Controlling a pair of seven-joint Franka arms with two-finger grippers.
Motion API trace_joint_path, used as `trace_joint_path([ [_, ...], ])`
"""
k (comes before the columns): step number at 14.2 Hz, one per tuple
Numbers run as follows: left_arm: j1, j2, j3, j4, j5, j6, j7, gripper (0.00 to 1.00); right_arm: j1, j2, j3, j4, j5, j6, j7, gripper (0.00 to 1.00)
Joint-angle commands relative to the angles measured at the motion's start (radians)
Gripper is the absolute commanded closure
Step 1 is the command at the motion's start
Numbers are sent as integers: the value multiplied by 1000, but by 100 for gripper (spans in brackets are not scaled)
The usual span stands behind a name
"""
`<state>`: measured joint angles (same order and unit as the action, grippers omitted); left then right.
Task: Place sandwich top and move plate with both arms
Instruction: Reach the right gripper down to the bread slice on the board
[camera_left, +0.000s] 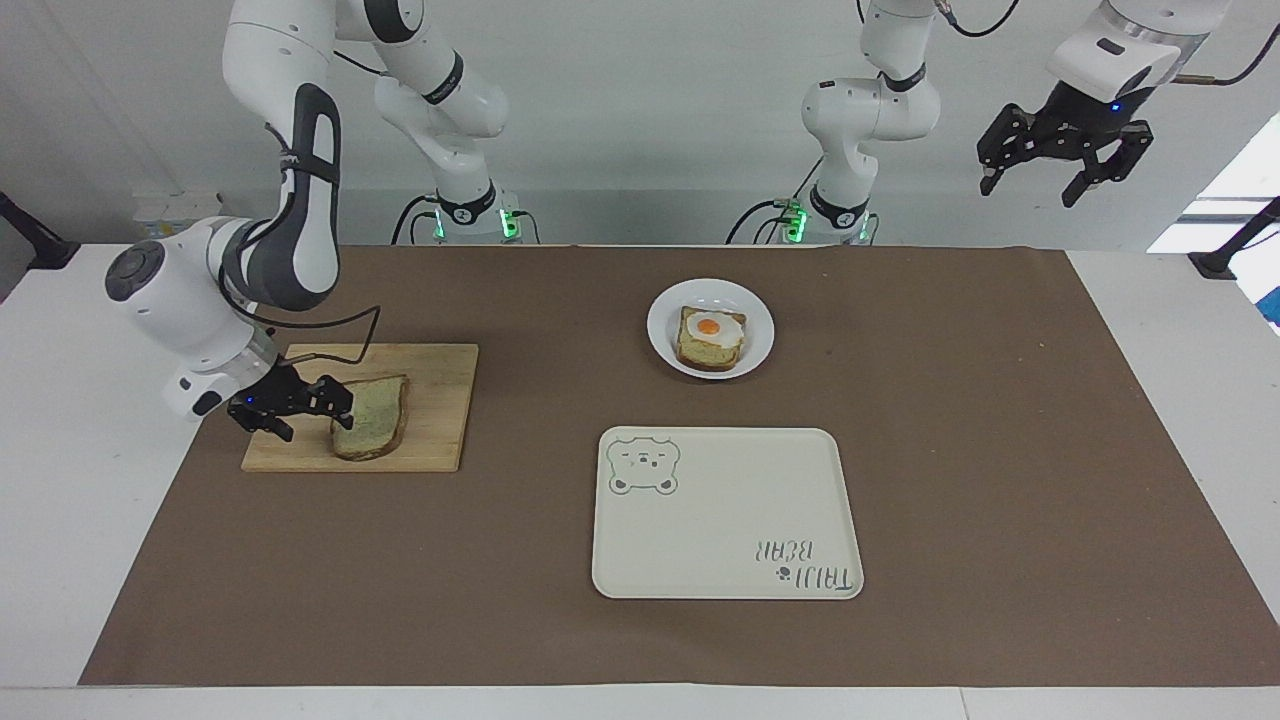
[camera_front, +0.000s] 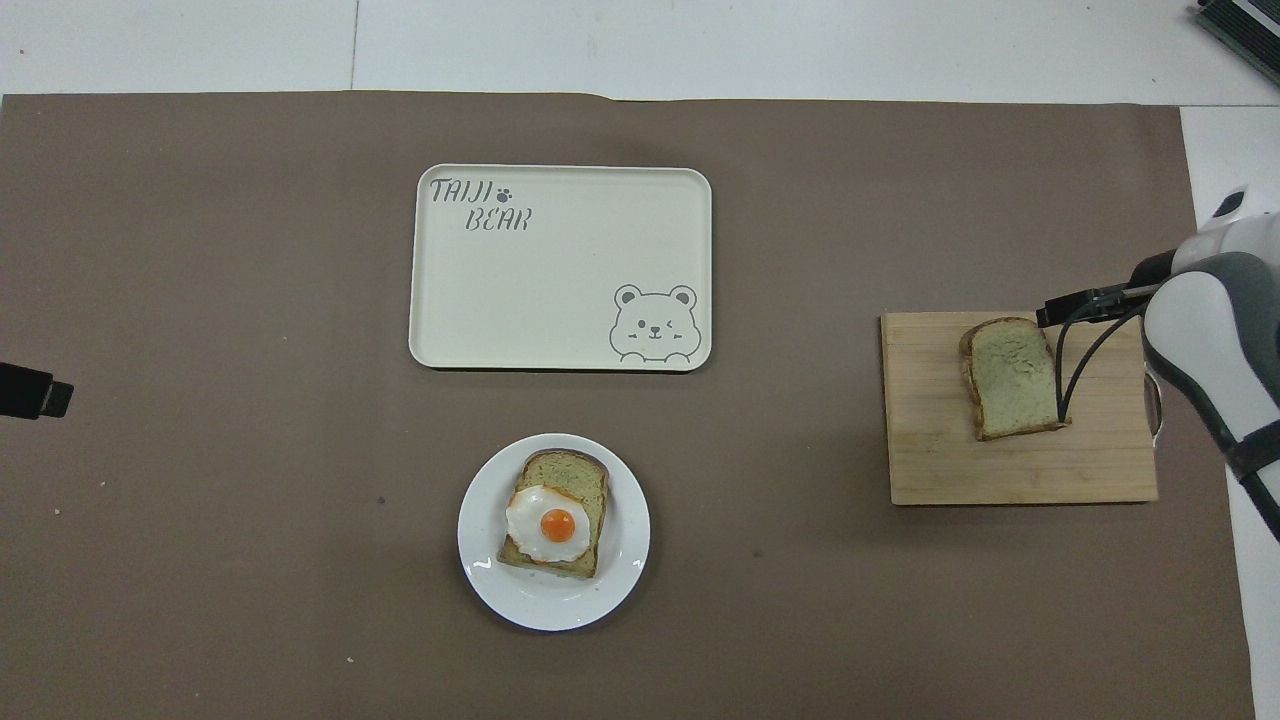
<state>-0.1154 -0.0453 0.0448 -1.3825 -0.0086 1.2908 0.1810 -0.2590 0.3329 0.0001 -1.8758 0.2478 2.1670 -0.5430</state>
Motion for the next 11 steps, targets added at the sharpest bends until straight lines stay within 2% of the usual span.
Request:
trace_joint_path([
  [1, -15, -27, 9, -29, -1, -4, -6, 0, -16, -17, 11, -46, 30, 27, -44, 0],
  [4, -15, -27, 9, -29, -1, -4, -6, 0, -17, -15, 11, -82, 31, 53, -51, 0],
  [5, -15, -27, 9, -29, -1, -4, -6, 0, -17, -15, 11, -82, 31, 53, -49, 3],
  [7, -15, -27, 9, -32, -1, -4, -6, 0, -16, -17, 11, -98, 31, 53, -48, 14],
  [8, -15, -28, 9, -32, -1, -4, -6, 0, -16, -17, 11, -103, 31, 53, -48, 31],
  [10, -14, -27, 9, -32, -1, -4, -6, 0, -14, -15, 11, -103, 31, 53, -45, 89],
  [11, -14, -28, 9, -32, -1, -5, -6, 0, -14, -15, 11, -103, 31, 53, -41, 100],
])
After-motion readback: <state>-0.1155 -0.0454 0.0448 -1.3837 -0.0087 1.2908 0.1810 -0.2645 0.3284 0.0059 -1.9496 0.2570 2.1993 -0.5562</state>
